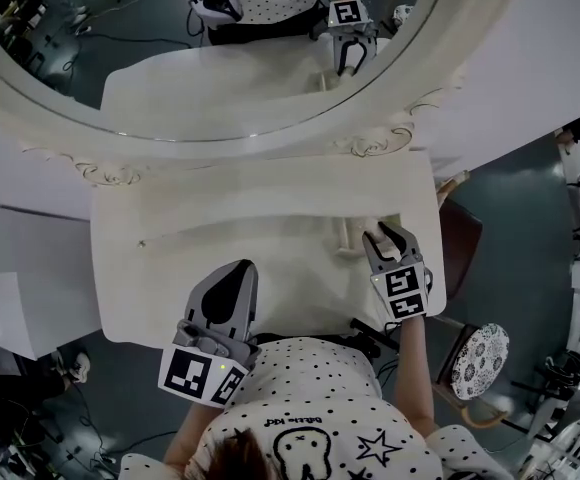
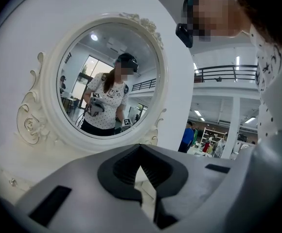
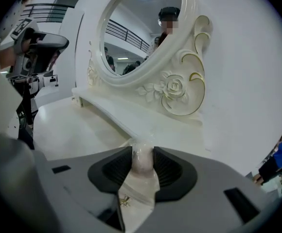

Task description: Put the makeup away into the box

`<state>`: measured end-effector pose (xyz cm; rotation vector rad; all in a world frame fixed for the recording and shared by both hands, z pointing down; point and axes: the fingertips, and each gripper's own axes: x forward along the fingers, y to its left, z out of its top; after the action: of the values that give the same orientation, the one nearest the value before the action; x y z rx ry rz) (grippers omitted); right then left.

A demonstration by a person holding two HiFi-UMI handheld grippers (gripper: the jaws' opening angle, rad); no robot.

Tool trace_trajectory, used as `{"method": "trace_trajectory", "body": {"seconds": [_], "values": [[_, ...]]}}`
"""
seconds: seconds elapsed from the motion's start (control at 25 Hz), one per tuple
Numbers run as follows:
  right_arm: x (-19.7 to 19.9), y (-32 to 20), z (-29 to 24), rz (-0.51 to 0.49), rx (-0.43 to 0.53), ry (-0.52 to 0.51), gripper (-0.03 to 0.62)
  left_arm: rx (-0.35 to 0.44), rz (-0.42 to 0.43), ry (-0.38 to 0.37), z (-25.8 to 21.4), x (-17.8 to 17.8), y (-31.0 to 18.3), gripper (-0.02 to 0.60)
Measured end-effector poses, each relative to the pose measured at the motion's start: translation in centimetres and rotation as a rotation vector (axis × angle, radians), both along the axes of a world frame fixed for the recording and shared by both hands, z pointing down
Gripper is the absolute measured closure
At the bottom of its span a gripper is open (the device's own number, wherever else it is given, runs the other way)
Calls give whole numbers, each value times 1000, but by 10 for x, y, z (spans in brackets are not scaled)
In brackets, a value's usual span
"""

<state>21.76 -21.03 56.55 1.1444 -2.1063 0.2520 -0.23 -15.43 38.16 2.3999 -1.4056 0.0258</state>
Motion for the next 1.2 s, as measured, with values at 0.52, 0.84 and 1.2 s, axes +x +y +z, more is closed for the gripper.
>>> {"method": "trace_trajectory", "body": {"seconds": [0.52, 0.84, 1.2], "values": [[5, 3, 19, -3, -90, 5, 450, -7, 0, 3, 1, 3, -3, 586], [5, 3, 23, 5, -90, 14, 447, -5, 4, 6, 1, 2, -1, 586], [8, 4, 20, 33, -103, -28, 437, -12, 11, 16, 1, 2, -2, 586]]}}
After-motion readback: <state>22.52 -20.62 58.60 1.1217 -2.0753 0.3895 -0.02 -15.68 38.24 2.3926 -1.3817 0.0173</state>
